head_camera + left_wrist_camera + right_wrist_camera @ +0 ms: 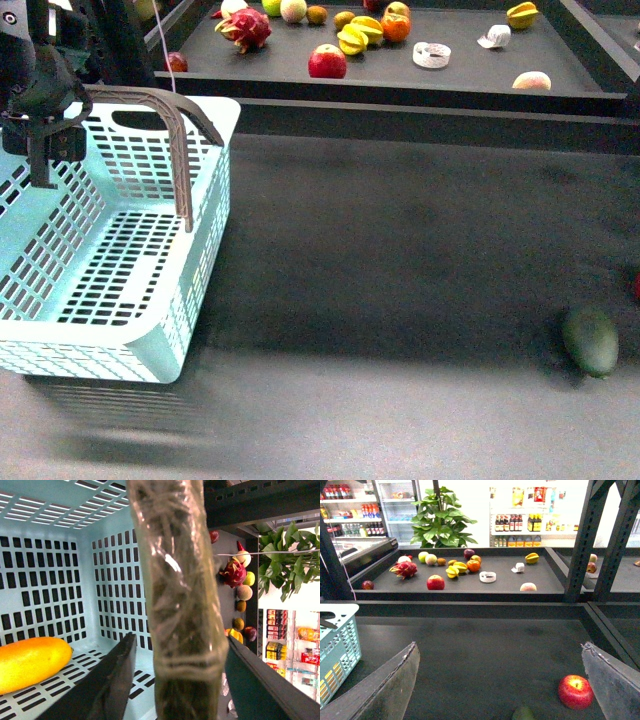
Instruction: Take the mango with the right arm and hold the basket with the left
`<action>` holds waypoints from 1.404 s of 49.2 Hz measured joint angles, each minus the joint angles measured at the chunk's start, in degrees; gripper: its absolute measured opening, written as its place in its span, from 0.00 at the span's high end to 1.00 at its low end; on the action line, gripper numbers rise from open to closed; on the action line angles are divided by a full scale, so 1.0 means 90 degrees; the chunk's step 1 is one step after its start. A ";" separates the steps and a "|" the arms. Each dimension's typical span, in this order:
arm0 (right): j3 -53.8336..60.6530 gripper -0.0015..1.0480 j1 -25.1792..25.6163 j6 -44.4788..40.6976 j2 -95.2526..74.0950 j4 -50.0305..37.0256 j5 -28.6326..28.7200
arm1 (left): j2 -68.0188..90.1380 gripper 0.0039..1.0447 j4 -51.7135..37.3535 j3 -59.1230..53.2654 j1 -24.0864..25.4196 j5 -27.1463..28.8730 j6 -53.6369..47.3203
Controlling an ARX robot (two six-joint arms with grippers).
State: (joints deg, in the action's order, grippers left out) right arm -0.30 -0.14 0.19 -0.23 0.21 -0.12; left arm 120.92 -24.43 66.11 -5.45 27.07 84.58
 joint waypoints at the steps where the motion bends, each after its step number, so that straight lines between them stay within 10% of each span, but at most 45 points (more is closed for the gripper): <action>1: 0.0000 0.08 0.0000 0.0000 0.0000 0.0000 0.0000 | -0.0032 0.42 0.0012 -0.0015 -0.0002 0.0007 -0.0015; 11: 0.0000 0.08 0.0000 0.0000 0.0000 0.0000 0.0000 | -0.0826 0.04 -0.0294 -0.0641 -0.0058 0.0053 -0.0396; 56: 0.0000 0.08 0.0000 0.0000 0.0000 0.0000 0.0000 | -0.5394 0.05 -0.0782 -0.4881 0.1853 -0.0461 -0.2875; 62: 0.0000 0.08 0.0000 0.0000 0.0000 0.0000 0.0000 | -0.5054 0.32 -0.3910 -0.5972 0.2076 -0.4005 -0.6419; 69: 0.0000 0.08 0.0000 0.0000 0.0002 0.0000 -0.0007 | -0.5802 0.61 -0.4022 -0.6540 0.1736 -0.4063 -0.8726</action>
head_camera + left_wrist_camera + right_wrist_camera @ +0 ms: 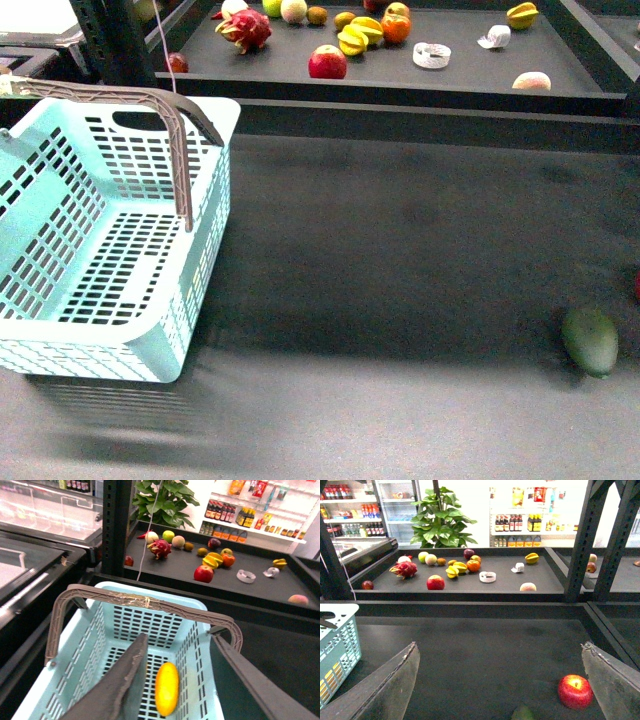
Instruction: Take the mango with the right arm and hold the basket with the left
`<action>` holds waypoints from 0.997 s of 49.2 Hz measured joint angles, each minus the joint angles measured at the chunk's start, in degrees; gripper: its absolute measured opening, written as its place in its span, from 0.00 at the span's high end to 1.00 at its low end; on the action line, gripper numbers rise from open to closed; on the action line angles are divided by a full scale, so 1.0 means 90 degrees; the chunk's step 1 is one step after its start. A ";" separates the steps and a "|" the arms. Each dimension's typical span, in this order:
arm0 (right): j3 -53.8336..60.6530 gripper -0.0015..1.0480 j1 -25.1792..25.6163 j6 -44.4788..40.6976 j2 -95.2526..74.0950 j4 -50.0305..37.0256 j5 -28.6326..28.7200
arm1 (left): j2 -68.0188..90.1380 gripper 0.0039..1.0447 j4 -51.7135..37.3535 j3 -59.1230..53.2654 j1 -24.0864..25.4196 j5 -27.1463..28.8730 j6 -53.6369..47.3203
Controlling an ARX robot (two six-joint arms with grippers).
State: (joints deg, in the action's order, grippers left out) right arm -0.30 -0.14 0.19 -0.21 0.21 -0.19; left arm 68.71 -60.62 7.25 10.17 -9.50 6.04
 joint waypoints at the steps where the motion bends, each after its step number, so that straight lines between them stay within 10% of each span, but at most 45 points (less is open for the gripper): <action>1: 0.0000 0.08 0.0000 0.0000 -0.0002 0.0000 0.0000 | -0.0112 0.64 0.0061 -0.0044 -0.0034 0.0032 -0.0097; 10: 0.0000 0.08 0.0000 0.0000 0.0000 0.0000 0.0007 | -0.1132 0.97 0.0758 -0.0389 -0.0350 0.0282 -0.0500; 49: 0.0000 0.08 0.0000 0.0000 0.0000 0.0000 0.0007 | -0.5219 0.96 0.4306 -0.0678 -0.1122 0.1056 -0.0619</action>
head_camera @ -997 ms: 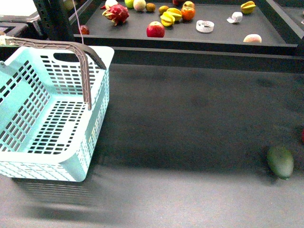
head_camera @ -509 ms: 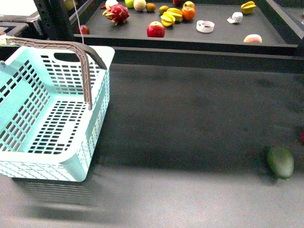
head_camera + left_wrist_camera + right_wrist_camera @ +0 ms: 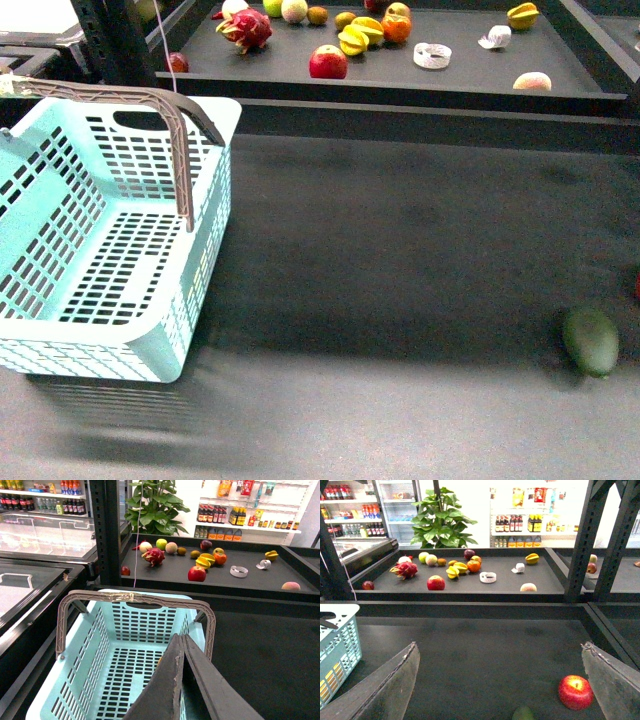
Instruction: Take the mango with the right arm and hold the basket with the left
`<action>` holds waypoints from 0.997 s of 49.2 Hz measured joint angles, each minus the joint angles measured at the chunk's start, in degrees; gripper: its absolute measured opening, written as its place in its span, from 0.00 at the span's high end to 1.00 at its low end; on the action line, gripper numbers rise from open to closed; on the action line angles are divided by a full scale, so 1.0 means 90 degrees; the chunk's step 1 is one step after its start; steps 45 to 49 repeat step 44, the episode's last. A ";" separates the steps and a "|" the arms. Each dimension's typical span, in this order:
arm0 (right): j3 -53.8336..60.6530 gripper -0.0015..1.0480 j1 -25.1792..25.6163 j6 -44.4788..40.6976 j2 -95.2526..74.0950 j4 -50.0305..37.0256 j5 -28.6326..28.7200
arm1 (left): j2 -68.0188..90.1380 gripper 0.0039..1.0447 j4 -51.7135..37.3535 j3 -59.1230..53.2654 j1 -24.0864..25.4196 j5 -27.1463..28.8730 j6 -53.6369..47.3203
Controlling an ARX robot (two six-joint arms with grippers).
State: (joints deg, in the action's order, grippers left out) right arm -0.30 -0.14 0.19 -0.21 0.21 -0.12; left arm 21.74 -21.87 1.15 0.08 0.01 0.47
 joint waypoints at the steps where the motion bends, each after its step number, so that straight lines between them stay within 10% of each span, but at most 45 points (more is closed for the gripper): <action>1: 0.0000 0.08 0.0000 0.0000 -0.0002 0.0000 0.0000 | -0.0085 0.96 0.0083 0.0000 0.0000 0.0000 -0.0002; 49: 0.0000 0.08 0.0000 0.0000 0.0000 0.0000 0.0000 | -0.2382 0.96 0.2414 0.0000 0.0000 0.0000 -0.0005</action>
